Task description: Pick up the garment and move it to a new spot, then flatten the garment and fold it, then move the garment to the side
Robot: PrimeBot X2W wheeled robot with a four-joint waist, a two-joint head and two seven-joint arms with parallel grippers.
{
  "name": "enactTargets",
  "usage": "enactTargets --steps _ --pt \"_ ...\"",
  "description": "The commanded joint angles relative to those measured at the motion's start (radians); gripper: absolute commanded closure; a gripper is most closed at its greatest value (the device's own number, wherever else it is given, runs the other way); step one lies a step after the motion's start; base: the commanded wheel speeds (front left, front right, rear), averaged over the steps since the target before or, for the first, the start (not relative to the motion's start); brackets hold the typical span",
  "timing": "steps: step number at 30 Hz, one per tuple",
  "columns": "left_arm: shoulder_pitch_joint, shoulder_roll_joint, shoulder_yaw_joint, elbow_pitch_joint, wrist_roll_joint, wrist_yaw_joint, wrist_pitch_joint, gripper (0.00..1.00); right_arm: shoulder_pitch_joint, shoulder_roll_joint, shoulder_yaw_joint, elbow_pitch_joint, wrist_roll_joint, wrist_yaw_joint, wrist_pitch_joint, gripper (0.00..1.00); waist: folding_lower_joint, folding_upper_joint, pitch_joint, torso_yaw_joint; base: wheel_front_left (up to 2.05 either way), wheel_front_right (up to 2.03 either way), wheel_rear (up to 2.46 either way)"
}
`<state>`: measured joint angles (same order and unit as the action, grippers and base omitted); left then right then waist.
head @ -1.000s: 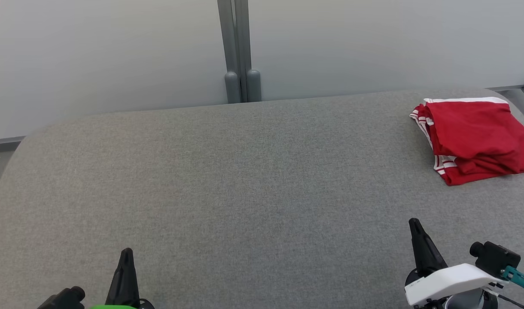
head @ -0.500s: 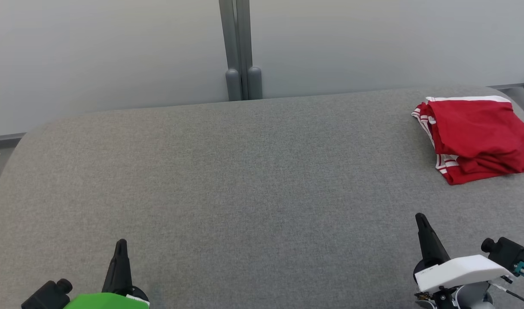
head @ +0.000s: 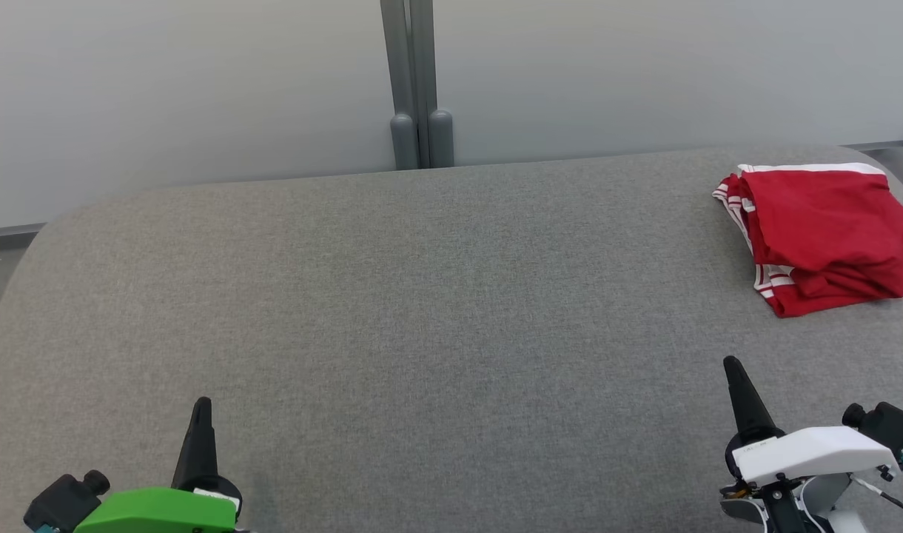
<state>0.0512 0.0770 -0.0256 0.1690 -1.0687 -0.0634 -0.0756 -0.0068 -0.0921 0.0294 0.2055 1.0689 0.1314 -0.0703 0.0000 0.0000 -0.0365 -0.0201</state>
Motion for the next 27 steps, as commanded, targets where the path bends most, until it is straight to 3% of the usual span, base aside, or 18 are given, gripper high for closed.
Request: enactTargets --steps 1,27 --pt "-0.029 0.009 0.008 -0.005 -0.031 -0.010 0.006 1.00 -0.023 -0.002 -0.007 -0.005 0.031 -0.001 0.009 1.00 0.0000 0.0000 0.001 0.000 0.00 0.00 0.00" --pt "-0.091 0.009 0.049 0.031 -0.283 -0.038 0.075 1.00 -0.061 0.007 -0.055 0.014 0.277 -0.001 0.077 1.00 0.0000 0.0000 0.016 0.008 0.00 0.00 0.00"
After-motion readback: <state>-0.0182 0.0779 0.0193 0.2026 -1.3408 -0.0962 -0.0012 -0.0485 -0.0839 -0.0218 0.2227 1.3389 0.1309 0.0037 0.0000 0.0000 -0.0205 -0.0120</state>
